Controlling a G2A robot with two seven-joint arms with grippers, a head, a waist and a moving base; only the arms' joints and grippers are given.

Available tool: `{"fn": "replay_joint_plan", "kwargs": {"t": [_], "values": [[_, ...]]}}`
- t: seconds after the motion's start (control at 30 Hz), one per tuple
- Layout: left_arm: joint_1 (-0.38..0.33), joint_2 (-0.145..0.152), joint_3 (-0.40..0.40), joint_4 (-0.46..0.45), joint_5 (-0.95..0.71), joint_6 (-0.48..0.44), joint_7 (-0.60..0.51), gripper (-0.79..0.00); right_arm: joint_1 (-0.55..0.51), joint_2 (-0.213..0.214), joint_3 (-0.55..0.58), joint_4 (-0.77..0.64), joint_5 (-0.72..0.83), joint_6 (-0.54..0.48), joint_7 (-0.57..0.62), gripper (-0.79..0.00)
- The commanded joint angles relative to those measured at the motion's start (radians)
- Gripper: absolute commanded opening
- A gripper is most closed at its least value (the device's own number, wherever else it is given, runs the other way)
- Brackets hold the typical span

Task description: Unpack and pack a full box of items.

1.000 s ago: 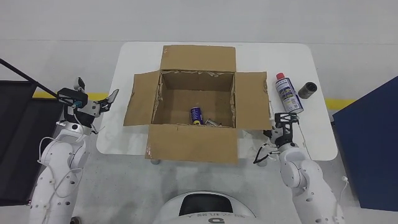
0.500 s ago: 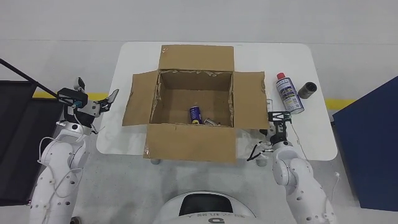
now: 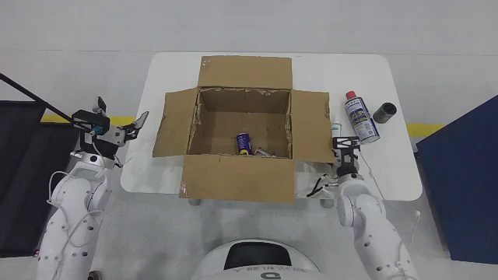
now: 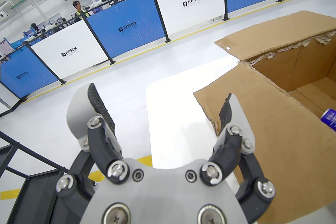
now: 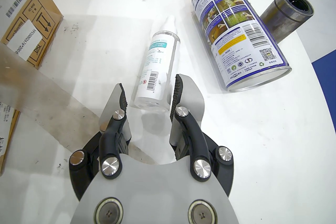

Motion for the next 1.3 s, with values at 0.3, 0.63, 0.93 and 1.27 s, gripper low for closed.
{"fn": "replay_joint_plan", "kwargs": {"t": [0.3,0.63,0.93,1.27], "values": [[0.000,0.000,0.000,0.000,0.000,0.000,0.000,0.000,-0.069,0.001,0.030,-0.079,0.020,-0.012,-0.050,-0.785],[0.000,0.000,0.000,0.000,0.000,0.000,0.000,0.000,-0.100,0.002,0.066,-0.119,0.077,-0.054,-0.048,-0.785],[0.000,0.000,0.000,0.000,0.000,0.000,0.000,0.000,-0.074,-0.006,0.060,-0.117,0.114,-0.010,-0.054,-0.179],[0.000,0.000,0.000,0.000,0.000,0.000,0.000,0.000,-0.033,-0.011,0.028,-0.084,0.041,0.038,0.006,-0.151]]}}
